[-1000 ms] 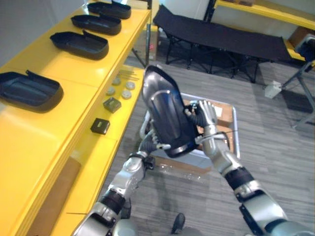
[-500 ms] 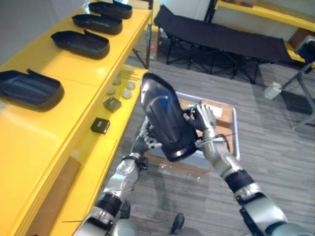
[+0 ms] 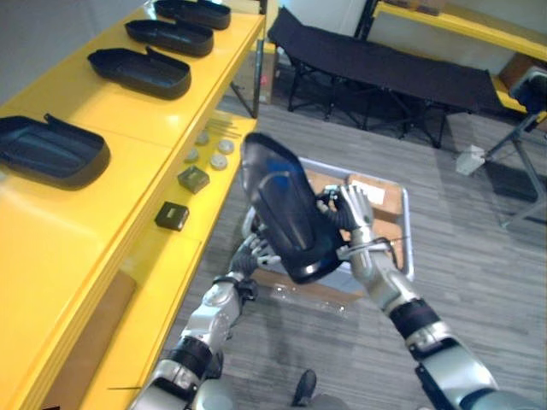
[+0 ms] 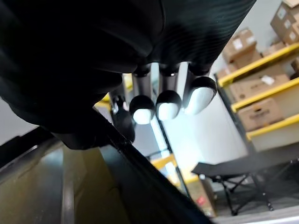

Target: Walk over and take plastic housings, then place them on the shelf

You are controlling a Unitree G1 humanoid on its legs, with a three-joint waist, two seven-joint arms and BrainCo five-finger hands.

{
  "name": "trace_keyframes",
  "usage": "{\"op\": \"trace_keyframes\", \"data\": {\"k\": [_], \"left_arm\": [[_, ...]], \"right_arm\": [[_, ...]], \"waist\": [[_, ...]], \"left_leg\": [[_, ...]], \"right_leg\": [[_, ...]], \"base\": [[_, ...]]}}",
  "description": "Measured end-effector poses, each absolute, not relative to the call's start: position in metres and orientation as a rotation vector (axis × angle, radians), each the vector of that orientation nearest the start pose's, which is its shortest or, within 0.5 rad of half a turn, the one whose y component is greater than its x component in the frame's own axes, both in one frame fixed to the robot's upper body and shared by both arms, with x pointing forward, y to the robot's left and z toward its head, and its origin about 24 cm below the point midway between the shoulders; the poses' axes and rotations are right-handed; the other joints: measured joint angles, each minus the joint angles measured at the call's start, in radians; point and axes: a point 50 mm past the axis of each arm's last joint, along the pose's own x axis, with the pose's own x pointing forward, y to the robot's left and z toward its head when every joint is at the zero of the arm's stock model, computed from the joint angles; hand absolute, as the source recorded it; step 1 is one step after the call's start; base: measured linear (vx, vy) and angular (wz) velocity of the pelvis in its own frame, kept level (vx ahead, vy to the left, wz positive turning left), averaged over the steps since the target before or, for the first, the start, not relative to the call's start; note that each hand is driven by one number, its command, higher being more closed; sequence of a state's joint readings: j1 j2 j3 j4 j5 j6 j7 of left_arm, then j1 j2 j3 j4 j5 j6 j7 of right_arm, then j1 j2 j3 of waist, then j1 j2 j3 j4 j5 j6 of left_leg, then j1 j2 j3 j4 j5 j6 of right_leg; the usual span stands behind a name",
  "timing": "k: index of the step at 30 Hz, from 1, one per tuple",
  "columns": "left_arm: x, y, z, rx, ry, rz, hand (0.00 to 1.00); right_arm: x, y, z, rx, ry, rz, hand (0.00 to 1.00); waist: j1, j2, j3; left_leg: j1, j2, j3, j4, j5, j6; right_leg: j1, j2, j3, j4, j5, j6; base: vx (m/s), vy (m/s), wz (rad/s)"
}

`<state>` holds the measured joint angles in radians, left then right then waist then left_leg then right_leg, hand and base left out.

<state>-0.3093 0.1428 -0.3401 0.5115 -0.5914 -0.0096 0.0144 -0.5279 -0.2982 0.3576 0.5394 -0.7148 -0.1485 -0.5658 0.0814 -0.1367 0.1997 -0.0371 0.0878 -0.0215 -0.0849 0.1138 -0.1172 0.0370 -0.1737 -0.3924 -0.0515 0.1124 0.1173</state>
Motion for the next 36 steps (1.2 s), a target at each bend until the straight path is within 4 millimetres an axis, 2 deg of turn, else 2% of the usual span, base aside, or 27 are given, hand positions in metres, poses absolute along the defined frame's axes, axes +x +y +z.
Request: {"op": "trace_keyframes", "data": {"k": [10, 17, 24, 33, 36], "left_arm": [[0.291, 0.1, -0.006, -0.277, 0.312, -0.239, 0.0], [0.294, 0.105, 0.001, -0.28, 0.229, -0.147, 0.0], [0.302, 0.117, 0.028, -0.351, 0.066, -0.068, 0.0], [0.301, 0.11, 0.022, -0.531, 0.149, -0.206, 0.0], [0.3, 0.107, 0.021, -0.535, 0.165, -0.237, 0.0]], "right_arm": [[0.334, -0.125, 0.079, -1.089, -0.489, -0.065, 1.0], [0.333, -0.122, 0.074, -1.127, -0.485, -0.074, 1.0], [0.329, -0.112, 0.064, -1.12, -0.462, -0.06, 1.0], [0.329, -0.112, 0.064, -1.122, -0.474, -0.081, 1.0], [0.33, -0.113, 0.065, -1.133, -0.478, -0.083, 1.0]], "waist": [[0.0, 0.005, 0.004], [0.013, 0.011, 0.026], [0.018, 0.008, 0.032], [0.021, 0.009, 0.037], [0.021, 0.013, 0.041]], "left_leg": [[-0.001, 0.0, -0.011, 0.0, 0.0, 0.0], [-0.007, 0.0, -0.022, 0.004, 0.0, 0.0], [-0.011, 0.0, -0.025, 0.004, 0.0, 0.0], [-0.012, 0.0, -0.026, 0.004, 0.0, 0.0], [-0.012, 0.0, -0.026, 0.004, 0.0, 0.0]], "right_leg": [[-0.001, -0.002, -0.012, 0.013, -0.014, 0.0], [0.001, -0.001, -0.021, 0.013, -0.016, 0.0], [0.001, 0.0, -0.025, 0.011, -0.016, 0.0], [0.001, 0.0, -0.026, 0.011, -0.016, 0.0], [0.0, 0.0, -0.026, 0.011, -0.016, 0.0]], "base": [[0.0, -0.003, 0.02], [0.0, -0.01, 0.03], [0.0, -0.004, 0.01], [0.0, 0.0, 0.0], [0.0, 0.0, 0.0]]}}
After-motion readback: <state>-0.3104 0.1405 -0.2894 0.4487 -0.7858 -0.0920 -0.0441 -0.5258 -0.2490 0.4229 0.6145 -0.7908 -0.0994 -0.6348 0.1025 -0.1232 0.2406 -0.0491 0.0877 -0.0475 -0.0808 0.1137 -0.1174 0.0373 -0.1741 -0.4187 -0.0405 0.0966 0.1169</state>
